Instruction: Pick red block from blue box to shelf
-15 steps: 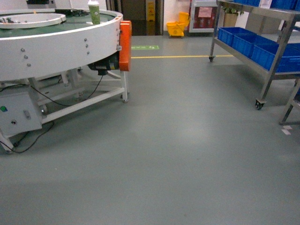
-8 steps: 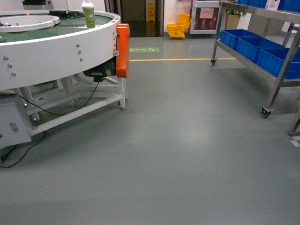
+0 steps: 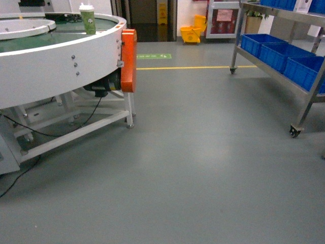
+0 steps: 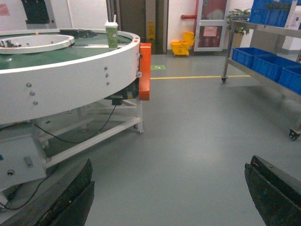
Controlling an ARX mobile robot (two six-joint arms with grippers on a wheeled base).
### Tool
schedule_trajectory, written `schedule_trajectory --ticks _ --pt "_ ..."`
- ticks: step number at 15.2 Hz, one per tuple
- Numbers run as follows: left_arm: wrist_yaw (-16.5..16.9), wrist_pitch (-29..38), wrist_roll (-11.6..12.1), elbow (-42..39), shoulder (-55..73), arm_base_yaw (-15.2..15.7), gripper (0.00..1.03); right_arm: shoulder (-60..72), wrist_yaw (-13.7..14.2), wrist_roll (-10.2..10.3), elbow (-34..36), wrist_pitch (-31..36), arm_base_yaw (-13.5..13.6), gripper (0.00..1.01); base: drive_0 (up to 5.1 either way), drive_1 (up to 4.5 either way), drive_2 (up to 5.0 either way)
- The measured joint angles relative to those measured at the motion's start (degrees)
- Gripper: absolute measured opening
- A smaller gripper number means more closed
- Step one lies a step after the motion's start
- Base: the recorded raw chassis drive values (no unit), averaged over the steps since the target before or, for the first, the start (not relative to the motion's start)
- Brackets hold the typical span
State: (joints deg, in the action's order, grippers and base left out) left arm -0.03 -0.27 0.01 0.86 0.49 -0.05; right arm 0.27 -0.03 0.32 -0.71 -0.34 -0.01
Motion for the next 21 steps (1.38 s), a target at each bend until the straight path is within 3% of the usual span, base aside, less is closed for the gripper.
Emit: schedule_trajectory --ticks 21 --pt "0.0 0.0 0.0 0.0 0.0 0.0 0.98 0.0 0.0 0.0 0.0 0.1 0.0 0.28 0.0 4.21 -4.3"
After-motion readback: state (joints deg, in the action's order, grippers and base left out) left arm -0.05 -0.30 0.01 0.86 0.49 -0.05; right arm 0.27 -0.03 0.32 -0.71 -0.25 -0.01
